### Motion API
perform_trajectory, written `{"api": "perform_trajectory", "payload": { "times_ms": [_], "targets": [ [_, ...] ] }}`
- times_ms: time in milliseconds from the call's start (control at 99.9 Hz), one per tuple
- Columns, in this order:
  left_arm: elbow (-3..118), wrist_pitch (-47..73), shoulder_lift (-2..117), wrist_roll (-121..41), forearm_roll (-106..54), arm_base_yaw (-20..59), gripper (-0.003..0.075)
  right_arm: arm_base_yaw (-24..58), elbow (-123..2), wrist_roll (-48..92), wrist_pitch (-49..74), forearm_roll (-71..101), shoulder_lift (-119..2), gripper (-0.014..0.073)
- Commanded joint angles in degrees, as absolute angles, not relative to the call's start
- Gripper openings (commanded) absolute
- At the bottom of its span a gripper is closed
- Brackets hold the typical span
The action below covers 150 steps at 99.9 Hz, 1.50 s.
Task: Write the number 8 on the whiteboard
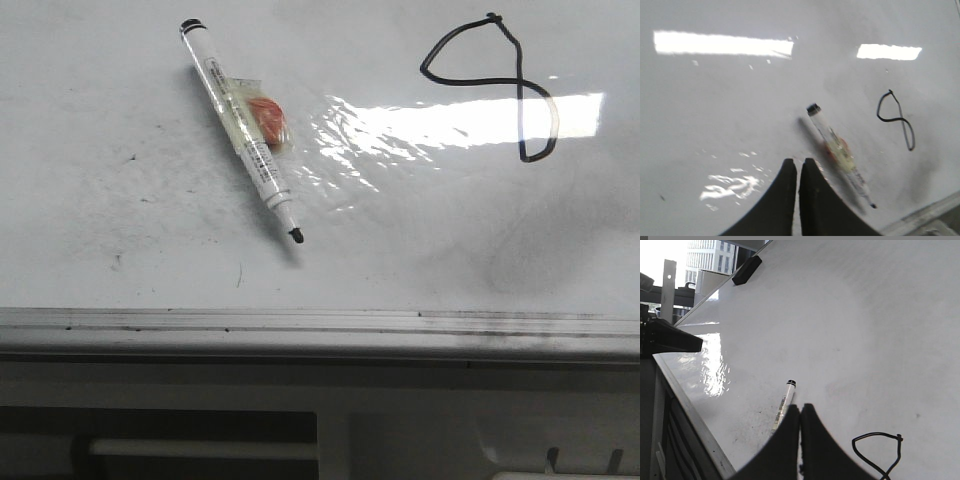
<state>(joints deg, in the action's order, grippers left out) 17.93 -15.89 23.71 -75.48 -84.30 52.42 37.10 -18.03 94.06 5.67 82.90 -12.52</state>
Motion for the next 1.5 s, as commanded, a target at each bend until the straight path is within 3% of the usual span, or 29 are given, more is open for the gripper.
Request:
{"api": "perform_trajectory", "payload": {
  "times_ms": [0, 180, 290, 700, 991, 1491],
  "targets": [
    [17.71, -15.20, 22.78, -65.20, -64.57, 48.79, -0.0020, 37.07, -19.54, 94.20, 4.71, 83.62, -13.00, -0.0066],
    [10.67, -14.18, 18.60, -20.90, -14.73, 37.89, -0.0020, 37.07, -19.54, 94.20, 4.71, 83.62, -13.00, -0.0066],
    [7.33, -8.17, 14.17, -4.86, -4.52, 30.79, -0.0020, 37.07, -19.54, 94.20, 4.71, 83.62, -13.00, -0.0066],
    [-1.89, 1.03, 2.63, 3.11, 0.00, 17.35, -0.0020, 37.07, -19.54, 94.20, 4.62, 83.62, -13.00, -0.0066],
    [-1.77, 16.74, -1.94, 3.11, 0.00, 14.28, -0.0020, 37.07, -19.54, 94.20, 4.62, 83.62, -13.00, -0.0066],
    [-1.91, 16.30, -1.83, 3.11, 0.00, 12.26, -0.0020, 37.07, -19.54, 94.20, 4.62, 83.62, -13.00, -0.0066]
  ]
}}
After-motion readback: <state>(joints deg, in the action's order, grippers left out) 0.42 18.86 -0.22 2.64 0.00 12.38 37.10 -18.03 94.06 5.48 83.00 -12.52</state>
